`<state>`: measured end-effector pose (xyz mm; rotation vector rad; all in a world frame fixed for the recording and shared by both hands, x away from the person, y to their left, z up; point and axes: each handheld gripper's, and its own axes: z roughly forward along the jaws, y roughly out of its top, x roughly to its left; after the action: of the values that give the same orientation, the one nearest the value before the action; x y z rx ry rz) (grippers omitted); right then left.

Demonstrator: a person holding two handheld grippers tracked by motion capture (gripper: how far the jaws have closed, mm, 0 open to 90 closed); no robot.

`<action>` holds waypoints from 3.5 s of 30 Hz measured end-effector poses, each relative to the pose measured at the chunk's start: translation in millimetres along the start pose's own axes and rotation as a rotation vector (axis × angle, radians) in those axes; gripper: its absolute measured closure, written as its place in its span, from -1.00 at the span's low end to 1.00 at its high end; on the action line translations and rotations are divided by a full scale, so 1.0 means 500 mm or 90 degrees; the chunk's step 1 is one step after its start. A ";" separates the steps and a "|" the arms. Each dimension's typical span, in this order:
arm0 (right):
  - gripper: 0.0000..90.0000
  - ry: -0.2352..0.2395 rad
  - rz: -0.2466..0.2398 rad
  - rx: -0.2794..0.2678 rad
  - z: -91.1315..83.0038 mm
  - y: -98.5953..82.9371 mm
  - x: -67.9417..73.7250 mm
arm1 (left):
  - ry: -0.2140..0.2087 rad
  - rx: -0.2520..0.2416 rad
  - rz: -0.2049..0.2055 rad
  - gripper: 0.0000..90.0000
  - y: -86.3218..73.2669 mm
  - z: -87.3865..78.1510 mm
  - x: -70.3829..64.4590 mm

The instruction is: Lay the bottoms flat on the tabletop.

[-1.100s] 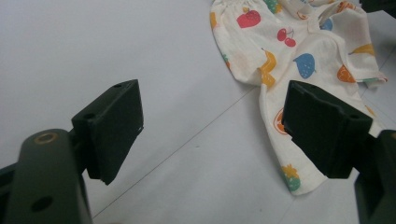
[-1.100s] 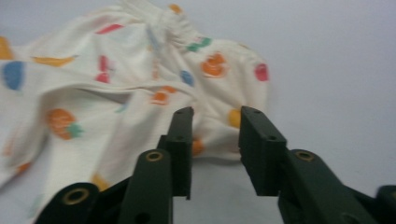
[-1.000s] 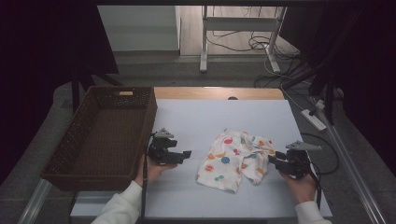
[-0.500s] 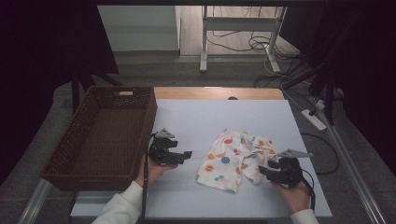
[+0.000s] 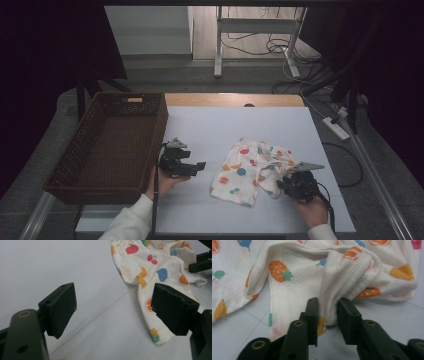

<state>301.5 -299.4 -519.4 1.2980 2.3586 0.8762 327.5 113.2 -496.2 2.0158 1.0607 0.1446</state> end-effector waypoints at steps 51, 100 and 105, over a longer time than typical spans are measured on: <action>0.78 0.039 0.000 -0.097 -0.095 0.037 -0.013 | 0.002 -0.001 -0.002 -0.56 0.001 -0.001 0.003; 0.10 0.177 -0.052 -0.109 -0.023 0.080 0.081 | 0.003 0.004 -0.002 -0.57 -0.001 0.004 0.003; 0.09 0.167 -0.034 -0.126 -0.044 0.074 0.055 | 0.003 0.005 -0.002 -0.57 -0.001 0.005 0.004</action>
<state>298.9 -269.4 -478.0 1.0947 2.4088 1.2952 329.5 113.3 -498.8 2.0213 1.0695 0.1430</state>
